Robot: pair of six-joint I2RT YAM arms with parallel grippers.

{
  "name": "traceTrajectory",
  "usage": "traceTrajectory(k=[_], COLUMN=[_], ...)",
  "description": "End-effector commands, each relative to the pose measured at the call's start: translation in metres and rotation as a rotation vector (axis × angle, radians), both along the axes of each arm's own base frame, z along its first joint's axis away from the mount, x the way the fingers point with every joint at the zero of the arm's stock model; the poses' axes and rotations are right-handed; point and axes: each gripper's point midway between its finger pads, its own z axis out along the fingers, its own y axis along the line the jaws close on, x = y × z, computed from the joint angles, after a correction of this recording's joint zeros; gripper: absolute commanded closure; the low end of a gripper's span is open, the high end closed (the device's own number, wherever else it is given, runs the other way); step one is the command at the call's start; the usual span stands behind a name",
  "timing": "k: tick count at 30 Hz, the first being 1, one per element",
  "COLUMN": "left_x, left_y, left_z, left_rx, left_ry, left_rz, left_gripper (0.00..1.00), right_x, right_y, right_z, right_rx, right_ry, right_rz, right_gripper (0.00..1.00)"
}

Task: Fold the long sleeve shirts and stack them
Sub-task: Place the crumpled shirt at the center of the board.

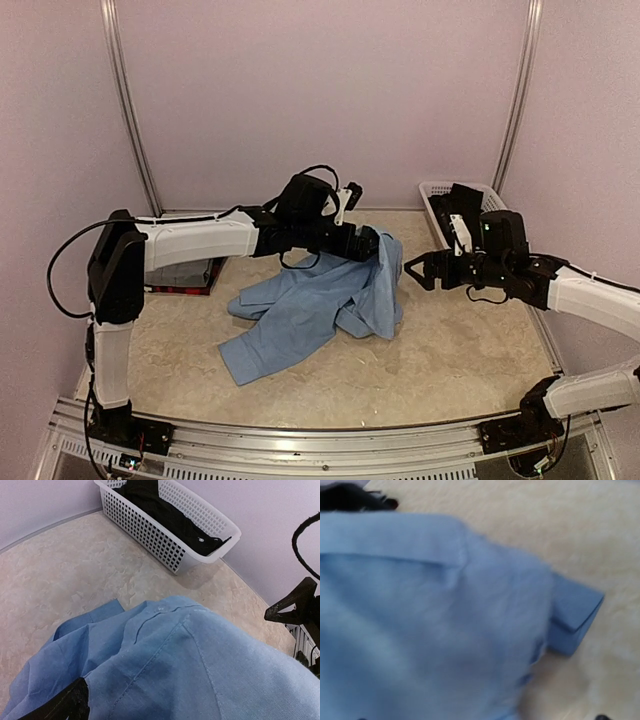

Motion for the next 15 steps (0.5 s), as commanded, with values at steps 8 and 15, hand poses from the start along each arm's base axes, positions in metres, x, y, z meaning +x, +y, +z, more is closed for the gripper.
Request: traceTrajectory(k=[8,15], left_x=[-0.016,-0.01], left_y=[0.063,0.068], left_z=[-0.008,-0.009], left_rx=[0.069,0.074], left_ry=[0.022,0.039], left_rz=[-0.068,-0.06], left_gripper=[0.01,0.01], right_x=[-0.046,-0.044], right_y=[0.035,0.058], right_z=[-0.013,-0.047], right_rx=[0.037,-0.095], right_ry=[0.059,0.101], right_rz=[0.072,0.056], right_gripper=[0.04,0.08])
